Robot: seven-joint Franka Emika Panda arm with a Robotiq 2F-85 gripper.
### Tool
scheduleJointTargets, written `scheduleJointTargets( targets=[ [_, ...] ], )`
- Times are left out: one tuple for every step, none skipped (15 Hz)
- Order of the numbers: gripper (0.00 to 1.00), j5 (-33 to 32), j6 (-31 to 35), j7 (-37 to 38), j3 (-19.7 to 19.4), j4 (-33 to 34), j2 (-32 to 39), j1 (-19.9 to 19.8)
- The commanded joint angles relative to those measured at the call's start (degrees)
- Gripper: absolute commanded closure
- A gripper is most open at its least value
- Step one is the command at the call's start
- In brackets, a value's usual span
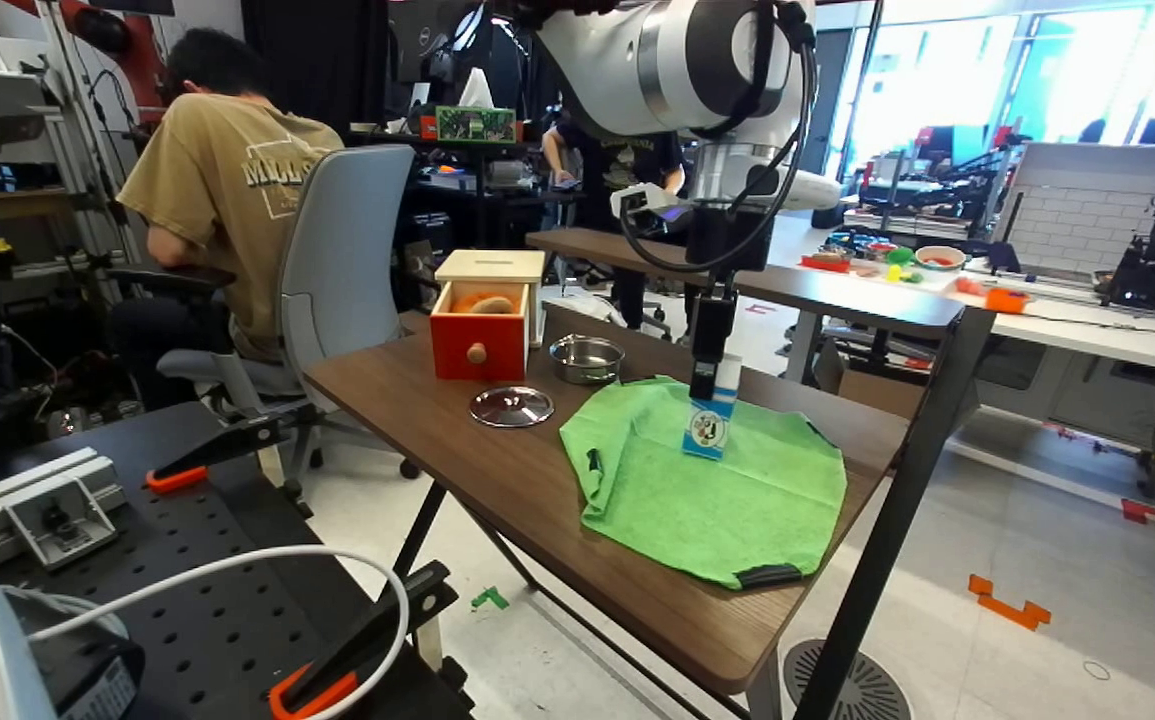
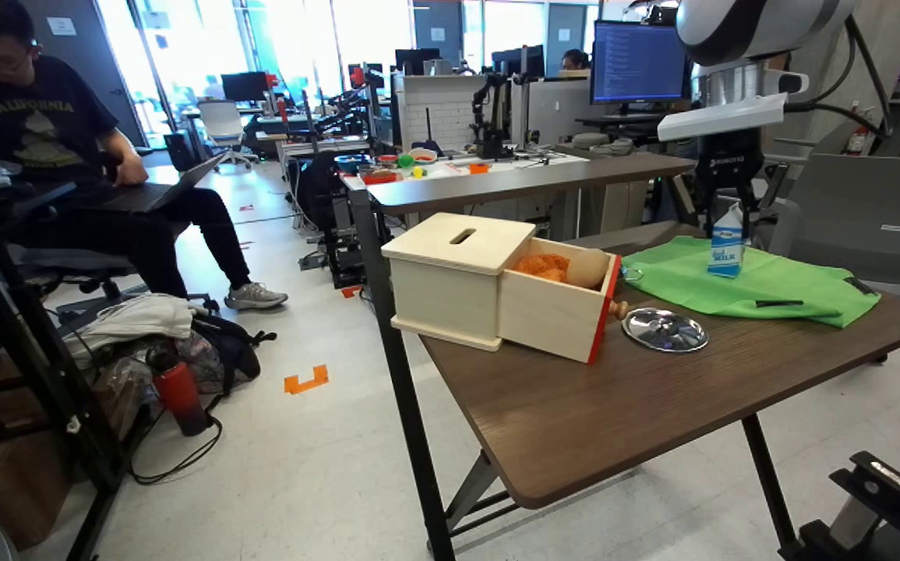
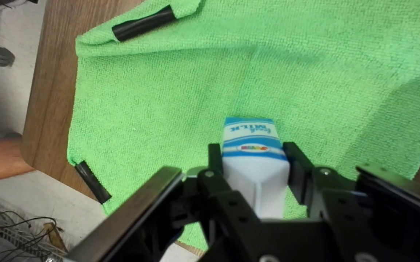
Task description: Put the milk box on the green towel
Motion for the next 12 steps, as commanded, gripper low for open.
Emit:
scheduleJointTargets(
  targets=[
    [0.8, 0.0, -1.2, 0.3, -0.8, 2.1, 1.4, 0.4],
    [0.3, -0.1, -1.3, 0.2, -0.8, 2.1, 1.3, 0.4],
    [0.29, -0.1, -1.3, 0.0, -0.8, 2.0, 1.2, 0.4],
    [0.23, -0.2, -1.3, 0.0, -0.8, 1.9, 1.0, 0.5],
    [0.16, -0.3, -1.4, 0.0, -0.9, 1.9, 0.8, 0.6],
    [0.08, -0.4, -1.5, 0.0, -0.9, 1.9, 0.7, 0.6],
    [0.02, -0.5, -1.5, 0.1, -1.0, 1.8, 0.6, 0.7],
    [0.0, -0.5, -1.5, 0.1, -1.1, 1.7, 0.5, 0.7],
    [0.0, -0.6, -1.5, 0.2, -1.1, 1.6, 0.3, 0.8],
    [0.0, -0.7, -1.5, 0.2, -1.2, 1.6, 0.1, 0.8],
    [0.0, -0.7, -1.5, 0.3, -1.3, 1.4, -0.4, 0.9],
    [0.0, -1.0, -1.8, 0.2, -1.4, 1.2, -0.9, 1.1]
  ],
)
